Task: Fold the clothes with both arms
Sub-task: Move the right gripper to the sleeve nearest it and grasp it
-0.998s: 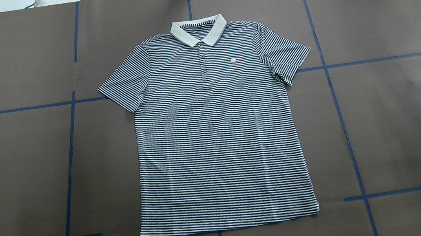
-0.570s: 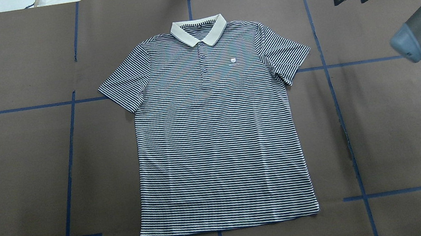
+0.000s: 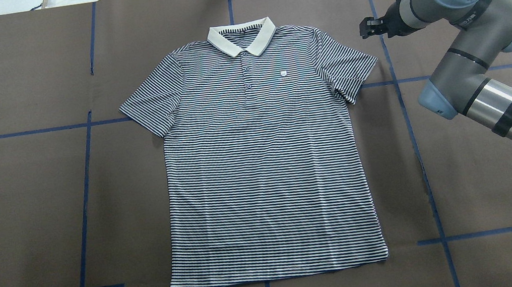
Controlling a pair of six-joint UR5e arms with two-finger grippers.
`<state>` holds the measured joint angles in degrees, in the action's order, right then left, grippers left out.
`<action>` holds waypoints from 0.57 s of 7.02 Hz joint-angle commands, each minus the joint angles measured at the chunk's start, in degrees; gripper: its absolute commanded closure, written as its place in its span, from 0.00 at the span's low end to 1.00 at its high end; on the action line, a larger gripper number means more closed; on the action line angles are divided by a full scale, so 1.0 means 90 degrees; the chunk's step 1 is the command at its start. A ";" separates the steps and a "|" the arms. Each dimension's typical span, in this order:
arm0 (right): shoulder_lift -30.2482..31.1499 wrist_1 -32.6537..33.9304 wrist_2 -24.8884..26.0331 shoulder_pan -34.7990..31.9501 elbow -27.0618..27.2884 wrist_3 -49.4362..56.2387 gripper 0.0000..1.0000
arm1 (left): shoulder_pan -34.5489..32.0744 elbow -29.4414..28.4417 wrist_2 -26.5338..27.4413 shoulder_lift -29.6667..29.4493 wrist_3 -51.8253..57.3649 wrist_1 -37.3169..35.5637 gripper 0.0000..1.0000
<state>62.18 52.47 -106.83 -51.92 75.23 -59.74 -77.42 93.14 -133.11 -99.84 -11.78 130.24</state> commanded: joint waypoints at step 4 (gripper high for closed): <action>0.0073 0.0000 0.0170 0.0378 -0.0223 -0.0012 0.45 | 0.0037 0.0003 0.0005 0.0000 0.0011 0.0088 0.00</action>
<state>62.60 52.47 -105.33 -48.88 73.61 -59.88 -77.26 93.29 -133.07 -99.84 -11.62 130.45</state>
